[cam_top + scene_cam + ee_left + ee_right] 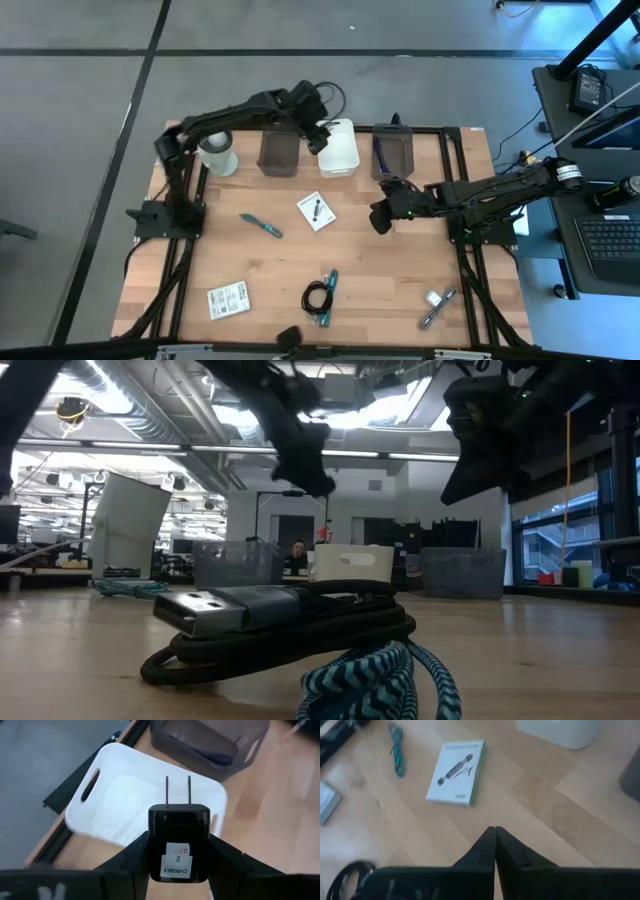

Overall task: Pick and place items into bin
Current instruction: Put the black charger adapter into the white bin

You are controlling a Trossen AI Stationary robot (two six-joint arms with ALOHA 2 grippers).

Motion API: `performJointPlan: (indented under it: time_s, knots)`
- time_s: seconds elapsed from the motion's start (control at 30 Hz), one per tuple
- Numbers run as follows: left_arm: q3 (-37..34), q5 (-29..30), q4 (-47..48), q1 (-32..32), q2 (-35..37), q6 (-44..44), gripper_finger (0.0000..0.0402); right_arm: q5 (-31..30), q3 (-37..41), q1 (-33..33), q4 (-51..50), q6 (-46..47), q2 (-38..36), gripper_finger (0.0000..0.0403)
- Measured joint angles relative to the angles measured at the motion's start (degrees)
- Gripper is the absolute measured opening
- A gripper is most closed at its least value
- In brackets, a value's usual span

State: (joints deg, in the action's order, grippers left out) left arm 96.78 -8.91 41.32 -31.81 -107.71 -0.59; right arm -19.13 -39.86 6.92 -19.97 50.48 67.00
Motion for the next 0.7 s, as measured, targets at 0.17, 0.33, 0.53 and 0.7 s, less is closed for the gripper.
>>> performJointPlan:
  time_s: [0.17, 0.33, 0.53, 0.7]
  knots:
    - [6.05, 0.00, 0.77, 0.30, -9.36, 7.82, 0.0144, -0.75, 0.00, 0.00, 0.03, 1.79, 0.00, 0.0009]
    - [8.84, 0.37, 3.17, 0.98, -17.04, 14.36, 0.0144, -0.77, 0.00, 0.00, 0.04, 4.26, 0.00, 0.0009]
    - [10.58, 0.91, 3.28, 1.07, -22.67, 18.36, 0.0148, -0.77, 0.00, 0.00, 0.04, 6.53, 0.00, 0.0009]
    - [11.29, 1.52, 2.67, 0.95, -24.70, 19.35, 0.0150, -0.79, 0.00, 0.00, 0.04, 7.72, 0.00, 0.0009]
